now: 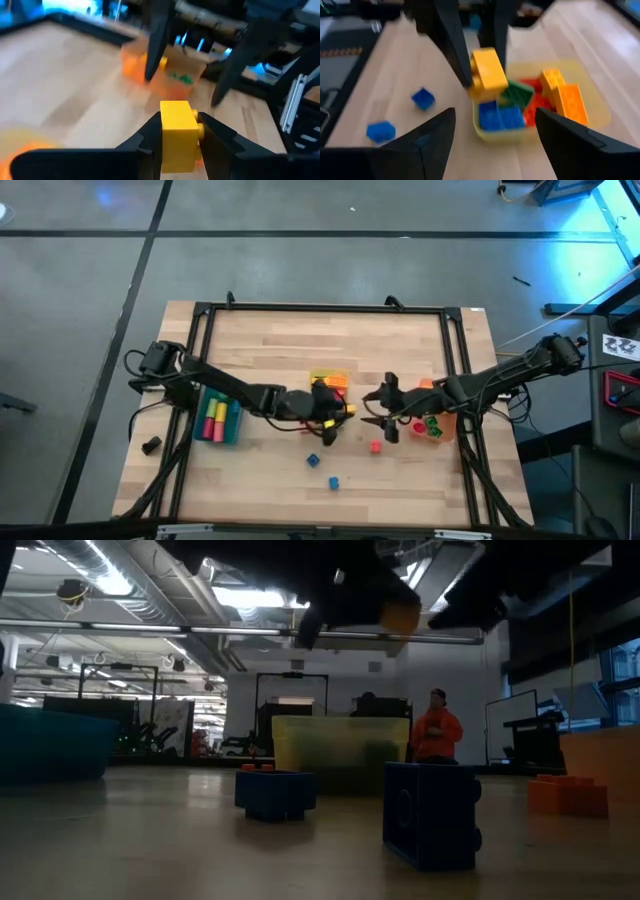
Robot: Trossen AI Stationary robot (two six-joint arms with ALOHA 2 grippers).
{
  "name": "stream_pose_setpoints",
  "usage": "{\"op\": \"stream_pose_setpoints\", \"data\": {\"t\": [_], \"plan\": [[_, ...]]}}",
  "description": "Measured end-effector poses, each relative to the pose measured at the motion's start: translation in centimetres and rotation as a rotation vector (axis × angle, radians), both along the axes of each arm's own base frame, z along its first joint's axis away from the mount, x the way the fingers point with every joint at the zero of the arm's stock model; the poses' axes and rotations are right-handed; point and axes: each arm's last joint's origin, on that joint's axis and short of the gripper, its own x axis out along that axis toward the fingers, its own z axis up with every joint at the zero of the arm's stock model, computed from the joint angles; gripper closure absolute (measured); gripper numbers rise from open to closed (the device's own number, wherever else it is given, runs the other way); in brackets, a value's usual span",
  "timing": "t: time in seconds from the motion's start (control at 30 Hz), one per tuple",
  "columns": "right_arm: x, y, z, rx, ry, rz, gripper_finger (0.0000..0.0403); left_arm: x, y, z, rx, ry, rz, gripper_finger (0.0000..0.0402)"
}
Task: Sort blocks by size
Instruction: Put the yellow 4 stud game piece into the orange bin
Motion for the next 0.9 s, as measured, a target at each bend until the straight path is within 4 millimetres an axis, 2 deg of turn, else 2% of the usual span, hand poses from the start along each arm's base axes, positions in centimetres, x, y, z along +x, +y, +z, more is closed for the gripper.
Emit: {"op": "stream_pose_setpoints", "data": {"t": [0.37,0.73,0.9], "plan": [[0.6,0.2,1.3,0.024,-0.148,0.014,0.013,0.4,-0.2,2.5,0.219,-0.222,-0.056,0.0312],[1.0,0.4,2.3,-0.002,-0.256,0.067,0.013,0.4,-0.2,2.7,0.254,-0.244,-0.08,0.0312],[1.0,0.5,2.3,0.003,-0.251,0.084,0.0159,0.5,-0.2,2.7,0.253,-0.245,-0.079,0.0309]]}}
